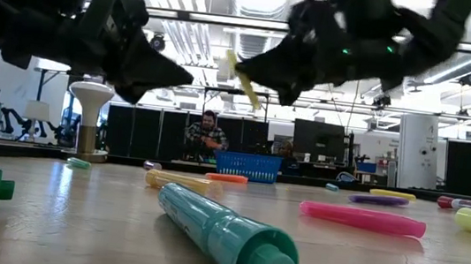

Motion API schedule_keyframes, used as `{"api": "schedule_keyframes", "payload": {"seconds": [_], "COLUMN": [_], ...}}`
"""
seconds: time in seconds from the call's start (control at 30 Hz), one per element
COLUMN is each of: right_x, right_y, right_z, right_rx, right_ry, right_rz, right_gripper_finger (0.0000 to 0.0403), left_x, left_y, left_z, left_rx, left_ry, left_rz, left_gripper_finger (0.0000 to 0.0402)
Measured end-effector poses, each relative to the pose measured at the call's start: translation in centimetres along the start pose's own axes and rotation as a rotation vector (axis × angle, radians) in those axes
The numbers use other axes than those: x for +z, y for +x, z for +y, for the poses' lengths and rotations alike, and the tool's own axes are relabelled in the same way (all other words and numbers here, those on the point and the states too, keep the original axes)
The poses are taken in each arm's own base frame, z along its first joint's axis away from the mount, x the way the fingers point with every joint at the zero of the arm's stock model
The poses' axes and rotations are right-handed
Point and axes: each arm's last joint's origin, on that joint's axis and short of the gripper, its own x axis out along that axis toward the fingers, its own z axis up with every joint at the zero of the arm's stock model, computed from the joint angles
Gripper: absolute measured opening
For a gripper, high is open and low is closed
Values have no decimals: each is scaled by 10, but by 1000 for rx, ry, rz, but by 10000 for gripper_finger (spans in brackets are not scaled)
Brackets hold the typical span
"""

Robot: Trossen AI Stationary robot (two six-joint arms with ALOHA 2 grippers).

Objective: Pick & Place Markers
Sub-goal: Put the left yellow pen into the green bin

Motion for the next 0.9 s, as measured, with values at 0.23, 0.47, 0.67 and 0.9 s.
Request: {"api": "schedule_keyframes", "payload": {"seconds": [0.23, 0.47, 0.67, 0.9], "right_x": [0, 4, 16, 25], "right_y": [-19, -21, -16, -12], "right_z": [10, 32, 49, 55], "right_rx": [72, 143, 183, 194], "right_ry": [54, -13, -65, -90], "right_rz": [-268, -340, -397, -431], "right_gripper_finger": [49, 49, 49, 50], "left_x": [18, 39, 53, 61], "left_y": [16, 31, 43, 52], "left_z": [-12, -22, -32, -39], "left_rx": [-26, -63, -176, -198], "left_ry": [28, 62, 60, 97], "left_rz": [-38, -95, -134, -160], "left_gripper_finger": [23, 23, 23, 23]}}
